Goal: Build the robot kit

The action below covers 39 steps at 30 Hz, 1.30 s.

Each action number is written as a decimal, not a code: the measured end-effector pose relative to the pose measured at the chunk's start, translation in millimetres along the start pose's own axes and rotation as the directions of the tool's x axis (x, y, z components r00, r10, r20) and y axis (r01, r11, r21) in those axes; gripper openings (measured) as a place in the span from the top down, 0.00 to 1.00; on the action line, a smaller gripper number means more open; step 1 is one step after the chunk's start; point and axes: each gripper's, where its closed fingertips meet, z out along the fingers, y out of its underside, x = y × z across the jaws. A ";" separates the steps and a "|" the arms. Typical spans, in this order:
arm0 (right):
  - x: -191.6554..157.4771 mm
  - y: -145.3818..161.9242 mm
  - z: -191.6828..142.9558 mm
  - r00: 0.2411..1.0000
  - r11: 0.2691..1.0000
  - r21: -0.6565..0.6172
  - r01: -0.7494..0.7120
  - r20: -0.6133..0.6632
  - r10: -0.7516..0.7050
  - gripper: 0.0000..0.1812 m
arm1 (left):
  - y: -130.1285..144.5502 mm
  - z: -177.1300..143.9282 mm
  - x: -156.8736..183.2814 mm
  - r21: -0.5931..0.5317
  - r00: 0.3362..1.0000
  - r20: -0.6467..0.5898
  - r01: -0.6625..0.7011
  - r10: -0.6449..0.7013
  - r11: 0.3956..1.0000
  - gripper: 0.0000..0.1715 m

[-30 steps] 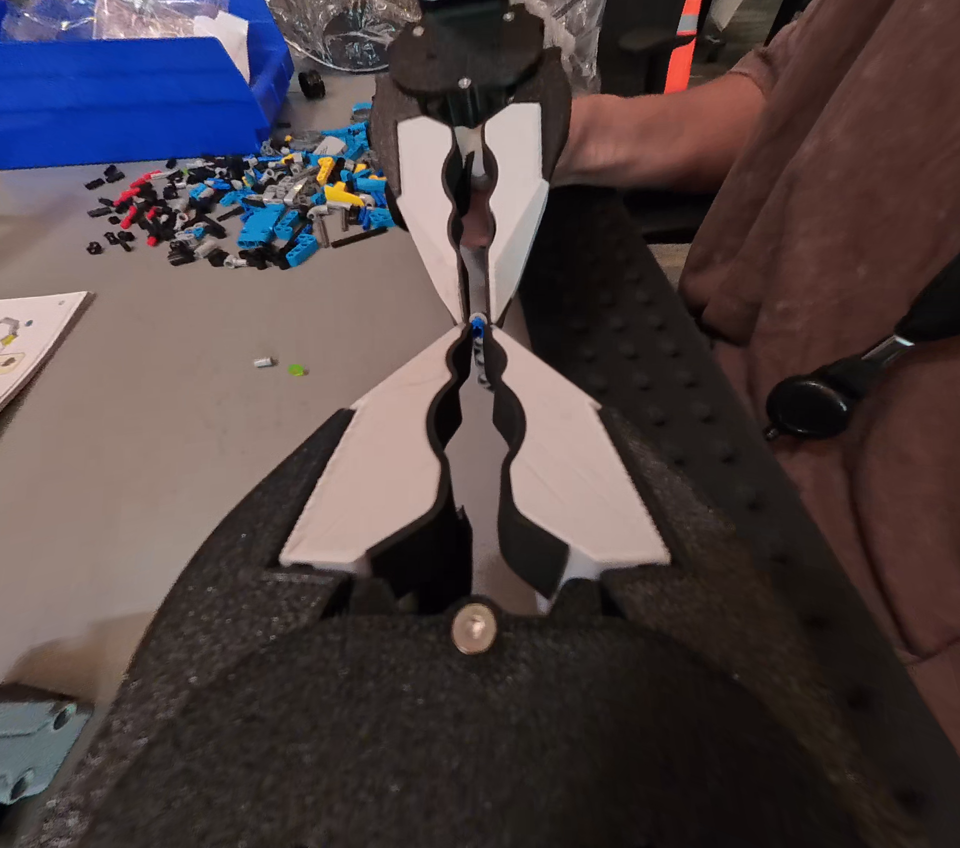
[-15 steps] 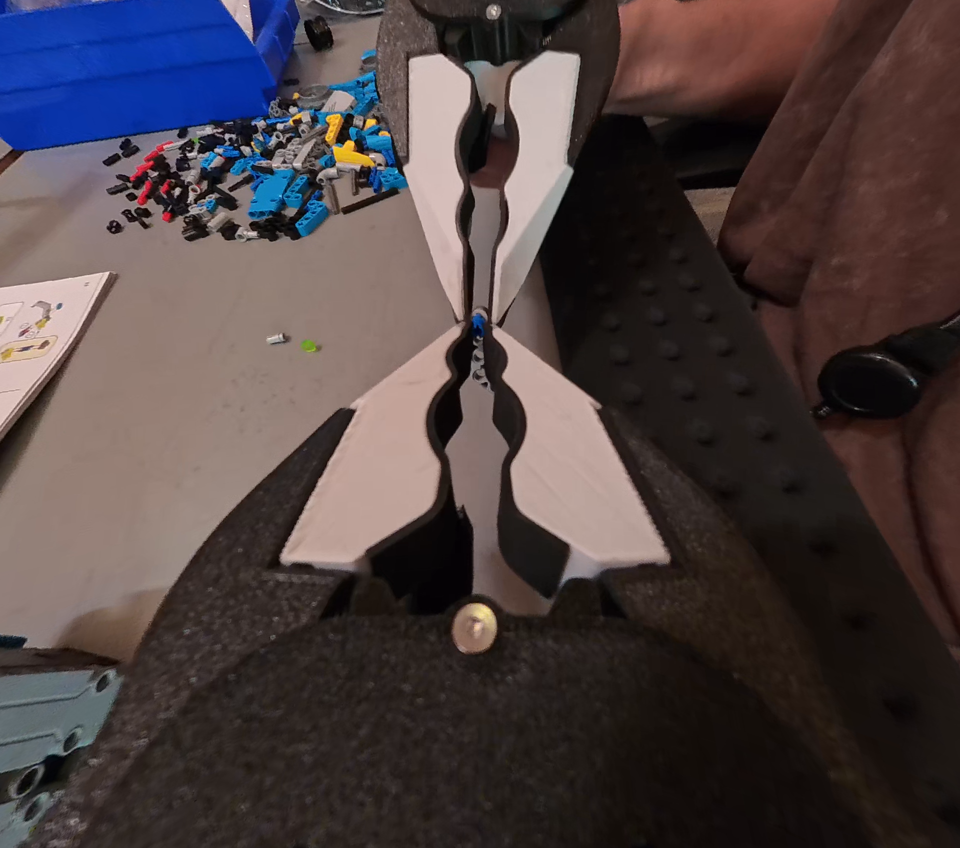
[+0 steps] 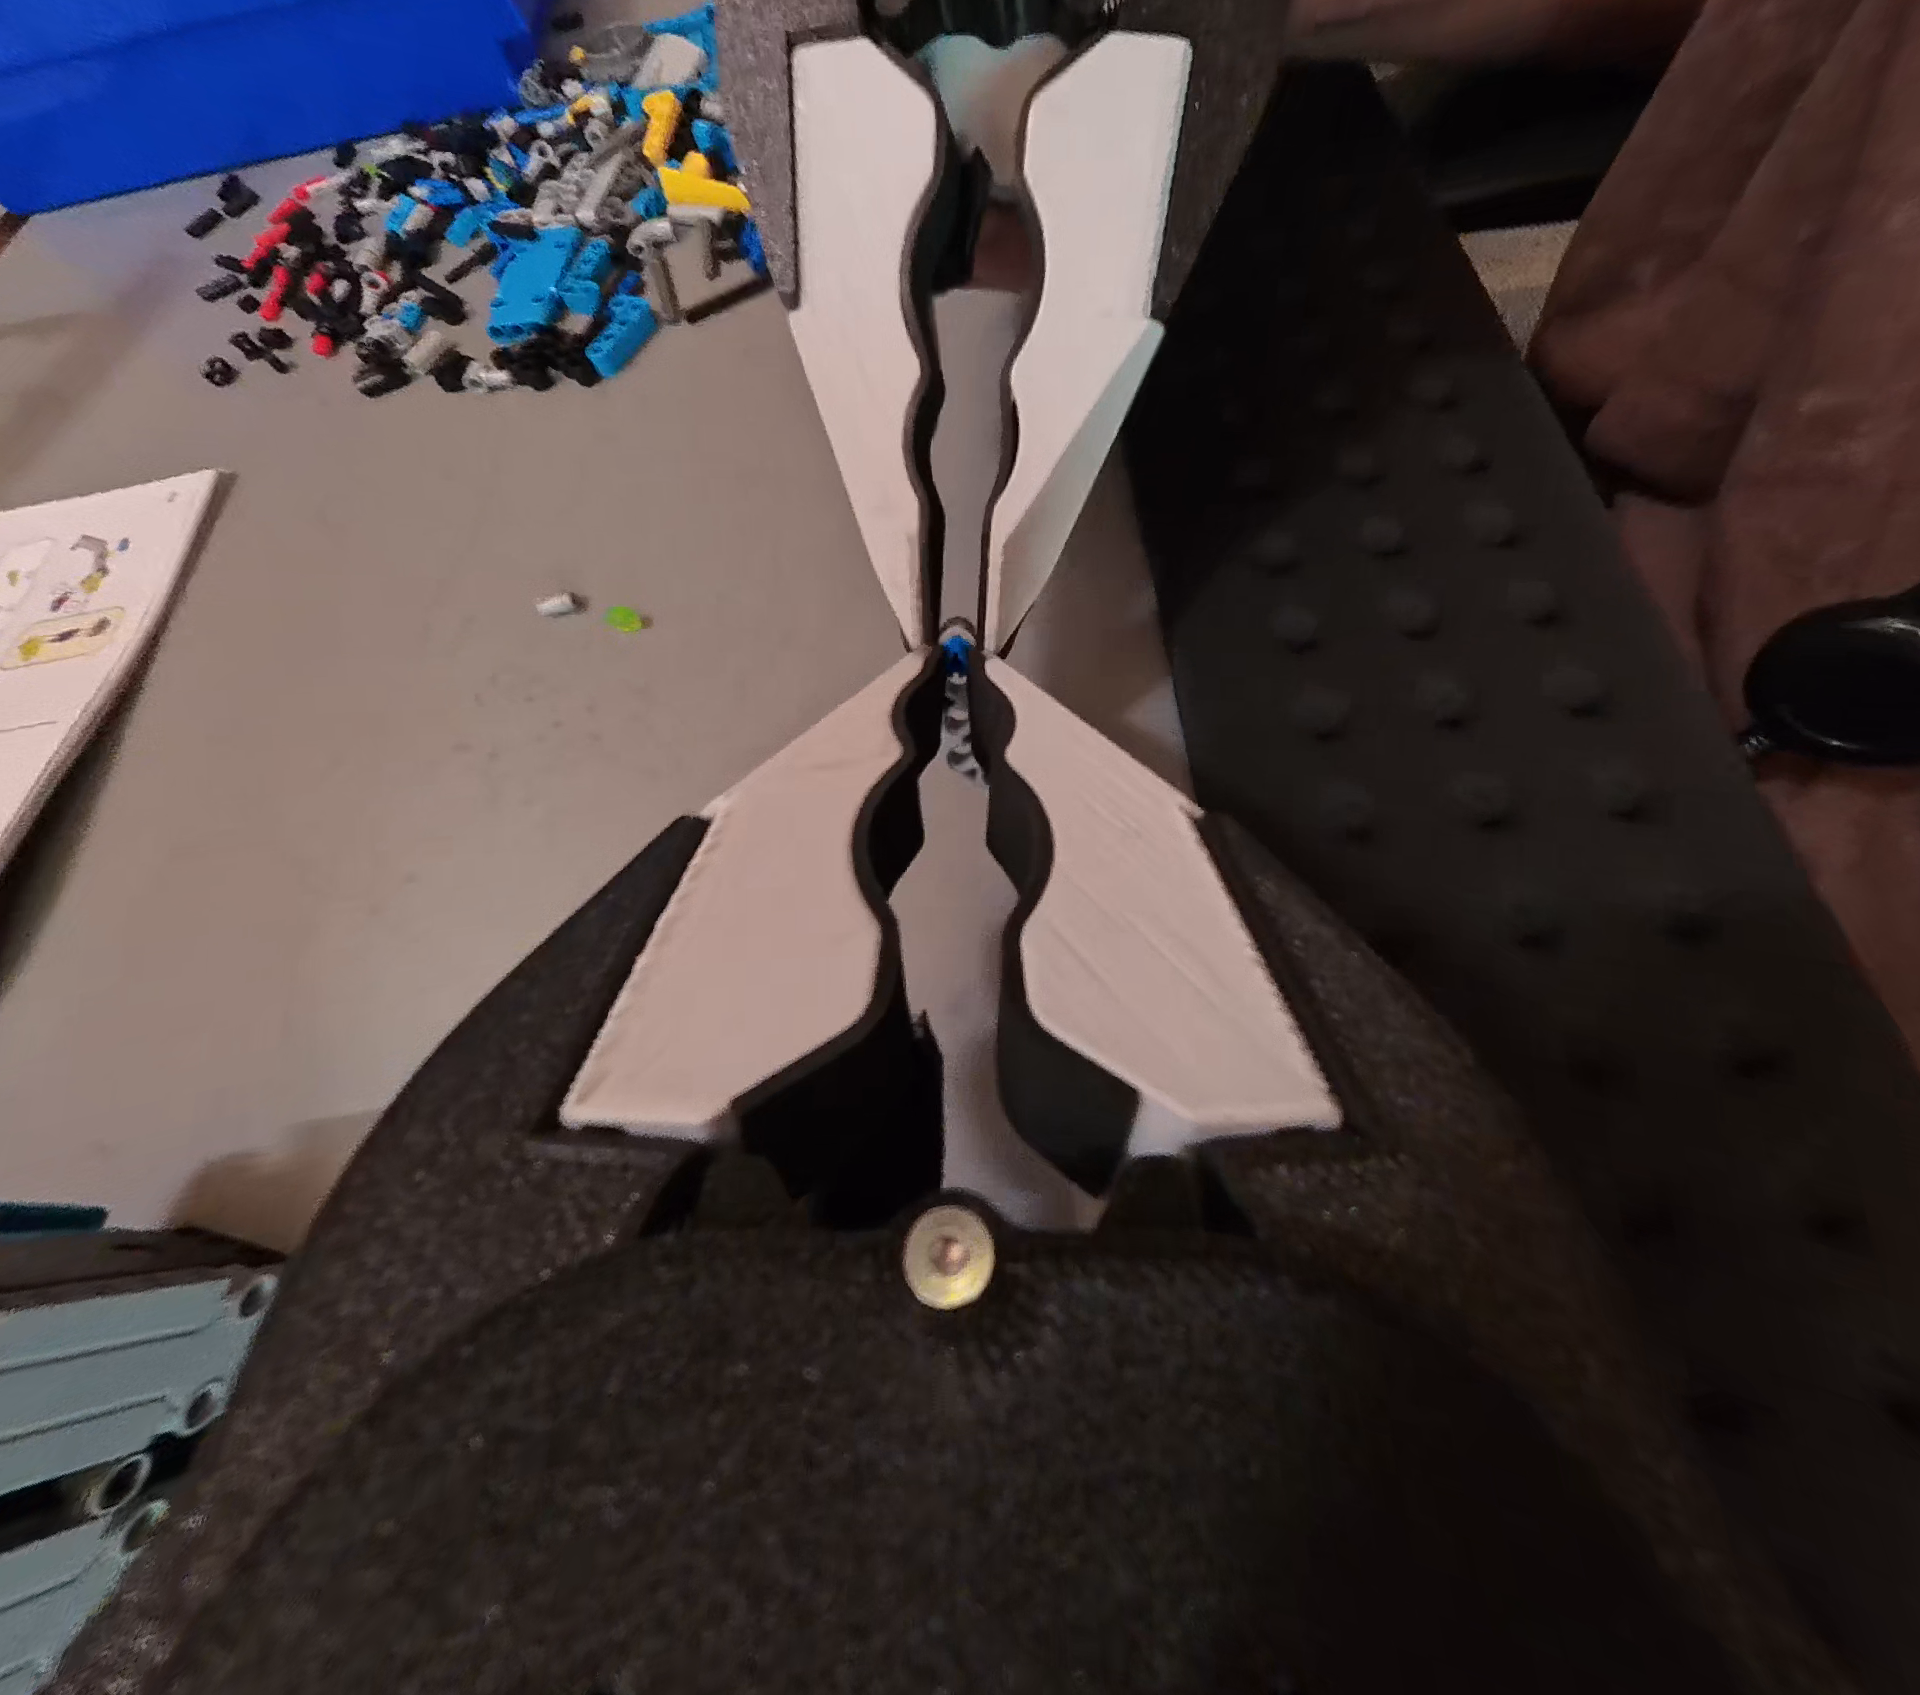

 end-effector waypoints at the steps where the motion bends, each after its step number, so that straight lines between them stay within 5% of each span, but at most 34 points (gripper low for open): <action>1: 4.2 -3.0 -2.7 1.000 0.999 0.030 -0.022 -0.011 0.022 0.94 | -6.7 -2.6 -3.1 0.034 1.000 0.018 0.003 -0.004 0.999 0.98; 9: 40.9 -23.3 -24.3 0.884 0.854 0.242 -0.461 0.043 0.465 0.81 | -24.2 -16.0 -32.2 0.033 0.928 0.321 -0.208 0.187 0.978 0.98; 18: 29.2 -45.1 -19.0 0.733 0.668 0.307 -0.678 0.201 0.650 0.85 | -31.0 -18.9 -39.8 -0.049 0.839 0.451 -0.316 0.303 0.948 0.98; 26: 30.5 -50.8 -24.7 0.792 0.725 0.349 -0.594 0.100 0.602 0.87 | -39.0 -22.5 -40.3 -0.097 0.758 0.527 -0.396 0.384 0.913 0.98; 32: 27.5 -60.1 -33.2 0.769 0.675 0.380 -0.632 0.206 0.605 0.91 | -51.9 -28.0 -34.2 -0.056 0.723 0.556 -0.458 0.409 0.887 0.98; 39: 29.5 -56.1 -30.3 0.849 0.779 0.381 -0.498 0.030 0.528 0.92 | -47.8 -25.3 -36.2 -0.072 0.731 0.557 -0.430 0.394 0.900 0.98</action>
